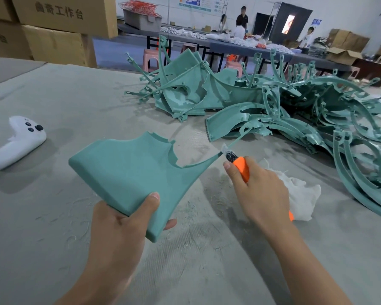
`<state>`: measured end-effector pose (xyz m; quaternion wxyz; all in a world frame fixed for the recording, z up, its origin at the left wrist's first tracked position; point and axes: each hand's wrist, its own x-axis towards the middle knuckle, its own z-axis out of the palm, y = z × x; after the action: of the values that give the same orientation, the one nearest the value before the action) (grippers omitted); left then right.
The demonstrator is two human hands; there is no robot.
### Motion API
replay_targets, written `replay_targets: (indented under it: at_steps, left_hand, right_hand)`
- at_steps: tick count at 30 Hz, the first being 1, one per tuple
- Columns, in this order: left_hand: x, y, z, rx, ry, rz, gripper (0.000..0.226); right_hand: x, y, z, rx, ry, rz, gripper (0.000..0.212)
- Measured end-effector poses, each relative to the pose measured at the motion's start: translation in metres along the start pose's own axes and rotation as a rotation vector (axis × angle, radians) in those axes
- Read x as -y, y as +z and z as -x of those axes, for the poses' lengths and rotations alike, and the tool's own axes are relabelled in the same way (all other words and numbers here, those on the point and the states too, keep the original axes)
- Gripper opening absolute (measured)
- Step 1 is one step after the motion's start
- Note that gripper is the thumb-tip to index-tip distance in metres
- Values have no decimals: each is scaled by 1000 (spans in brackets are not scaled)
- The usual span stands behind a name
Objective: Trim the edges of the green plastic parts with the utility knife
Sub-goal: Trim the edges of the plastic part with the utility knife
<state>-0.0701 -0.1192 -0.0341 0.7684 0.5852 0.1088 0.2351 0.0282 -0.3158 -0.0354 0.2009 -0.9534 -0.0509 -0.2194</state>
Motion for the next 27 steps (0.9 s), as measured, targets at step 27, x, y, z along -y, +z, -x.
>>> replay_targets:
  at_steps: [27]
  left_hand:
    - [-4, -3, -4, -33, -49, -37, 15]
  right_hand:
    - [-11, -11, -11, -208, 55, -425, 36]
